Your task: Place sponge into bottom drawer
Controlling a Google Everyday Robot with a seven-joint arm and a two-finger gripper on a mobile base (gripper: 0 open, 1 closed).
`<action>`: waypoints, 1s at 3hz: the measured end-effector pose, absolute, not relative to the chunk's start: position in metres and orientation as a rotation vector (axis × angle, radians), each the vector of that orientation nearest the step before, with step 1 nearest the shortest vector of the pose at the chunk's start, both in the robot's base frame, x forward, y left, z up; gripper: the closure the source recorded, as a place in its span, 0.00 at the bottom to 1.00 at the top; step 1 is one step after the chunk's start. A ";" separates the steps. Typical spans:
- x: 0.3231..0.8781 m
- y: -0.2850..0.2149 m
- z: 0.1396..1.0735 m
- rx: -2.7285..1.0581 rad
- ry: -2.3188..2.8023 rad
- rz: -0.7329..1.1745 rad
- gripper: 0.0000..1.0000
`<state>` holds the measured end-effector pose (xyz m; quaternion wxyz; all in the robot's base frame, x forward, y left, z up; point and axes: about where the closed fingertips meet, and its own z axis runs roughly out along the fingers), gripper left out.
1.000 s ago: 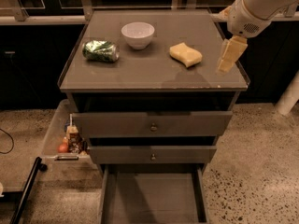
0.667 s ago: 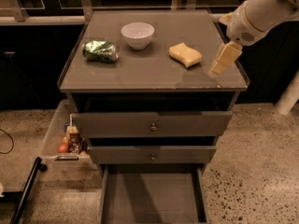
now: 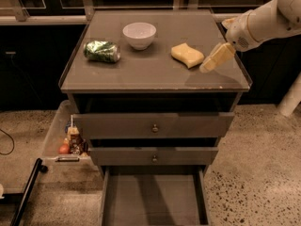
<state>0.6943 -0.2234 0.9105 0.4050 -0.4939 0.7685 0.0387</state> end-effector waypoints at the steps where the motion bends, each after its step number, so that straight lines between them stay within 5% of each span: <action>1: 0.719 -0.227 0.896 -1.136 1.950 0.192 0.00; 3: 0.762 -0.215 0.865 -0.991 1.951 0.414 0.00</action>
Offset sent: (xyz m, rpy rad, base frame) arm 0.0816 -0.0131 -0.0470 0.3768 0.0752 -0.1116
